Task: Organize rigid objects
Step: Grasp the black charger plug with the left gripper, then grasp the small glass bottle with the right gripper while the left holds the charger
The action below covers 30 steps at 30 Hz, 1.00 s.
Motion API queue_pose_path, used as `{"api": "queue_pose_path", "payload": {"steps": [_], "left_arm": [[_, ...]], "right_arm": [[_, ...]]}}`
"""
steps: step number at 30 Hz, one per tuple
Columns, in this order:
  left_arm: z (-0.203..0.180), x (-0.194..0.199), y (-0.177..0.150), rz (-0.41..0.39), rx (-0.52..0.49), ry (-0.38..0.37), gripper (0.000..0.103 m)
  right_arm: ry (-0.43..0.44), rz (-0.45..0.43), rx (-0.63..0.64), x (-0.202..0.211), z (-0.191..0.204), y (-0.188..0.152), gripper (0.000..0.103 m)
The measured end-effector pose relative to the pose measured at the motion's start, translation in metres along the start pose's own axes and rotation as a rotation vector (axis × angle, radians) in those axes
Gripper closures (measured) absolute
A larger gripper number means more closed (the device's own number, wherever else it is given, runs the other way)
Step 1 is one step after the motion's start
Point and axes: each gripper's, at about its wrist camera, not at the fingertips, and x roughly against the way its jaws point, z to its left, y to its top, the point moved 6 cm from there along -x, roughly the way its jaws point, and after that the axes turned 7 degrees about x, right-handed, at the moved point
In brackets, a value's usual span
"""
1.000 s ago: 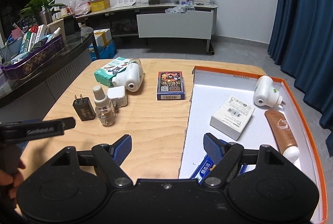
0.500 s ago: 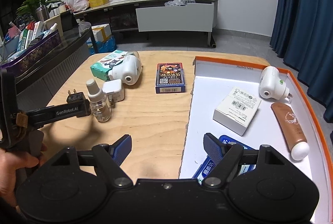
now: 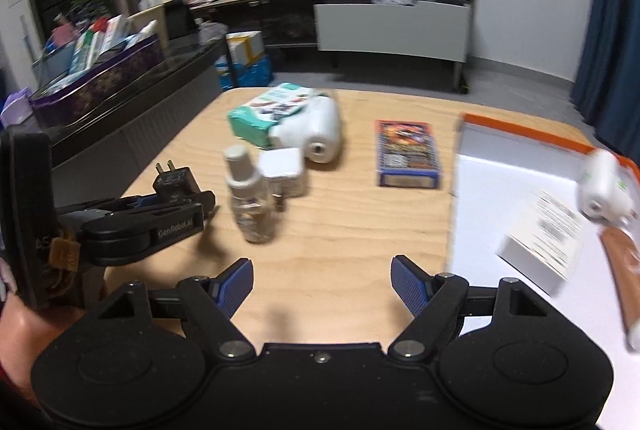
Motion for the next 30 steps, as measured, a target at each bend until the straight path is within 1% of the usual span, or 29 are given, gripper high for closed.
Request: {"api": "queue_pose_path", "payload": {"steps": [3, 7, 9, 11, 12, 13, 14, 15, 18, 22, 24, 26, 30], "left_arm": [[0.013, 0.009, 0.005, -0.007, 0.008, 0.015, 0.066], [0.026, 0.017, 0.009, -0.008, 0.012, 0.022, 0.066], [0.03, 0.021, 0.01, -0.012, 0.014, 0.023, 0.066], [0.033, 0.023, 0.01, -0.008, 0.026, 0.024, 0.066], [0.034, 0.023, 0.01, -0.006, 0.031, 0.023, 0.066], [0.035, 0.024, 0.01, -0.004, 0.034, 0.021, 0.066], [0.034, 0.024, 0.01, -0.003, 0.035, 0.02, 0.066], [0.034, 0.025, 0.01, -0.003, 0.036, 0.02, 0.066], [0.032, 0.028, 0.01, -0.003, 0.045, 0.003, 0.066], [0.02, 0.036, 0.01, -0.004, 0.038, -0.03, 0.066], [0.011, 0.041, 0.008, -0.001, 0.043, -0.057, 0.066], [0.001, 0.046, 0.005, -0.002, 0.025, -0.074, 0.066], [-0.014, 0.053, -0.002, 0.006, 0.004, -0.104, 0.066]], "right_arm": [[0.034, -0.001, 0.026, -0.02, 0.015, 0.011, 0.014], [0.05, 0.008, 0.041, -0.051, 0.029, 0.023, 0.014], [0.048, 0.024, 0.041, -0.066, 0.033, 0.027, 0.017], [0.047, 0.032, 0.049, -0.078, 0.038, 0.03, 0.034], [0.043, 0.034, 0.054, -0.082, 0.04, 0.031, 0.041], [0.028, 0.022, 0.058, -0.084, 0.04, 0.033, 0.052], [0.026, 0.019, 0.061, -0.084, 0.041, 0.034, 0.059], [0.034, 0.02, 0.055, -0.083, 0.04, 0.034, 0.059], [0.011, 0.013, 0.05, -0.072, 0.036, 0.032, 0.061], [0.01, -0.017, 0.029, -0.042, 0.025, 0.028, 0.062], [-0.001, -0.038, 0.028, -0.024, 0.02, 0.026, 0.07], [-0.023, -0.048, 0.028, -0.009, 0.012, 0.022, 0.07], [-0.02, -0.026, -0.002, 0.003, -0.002, 0.005, 0.07]]}}
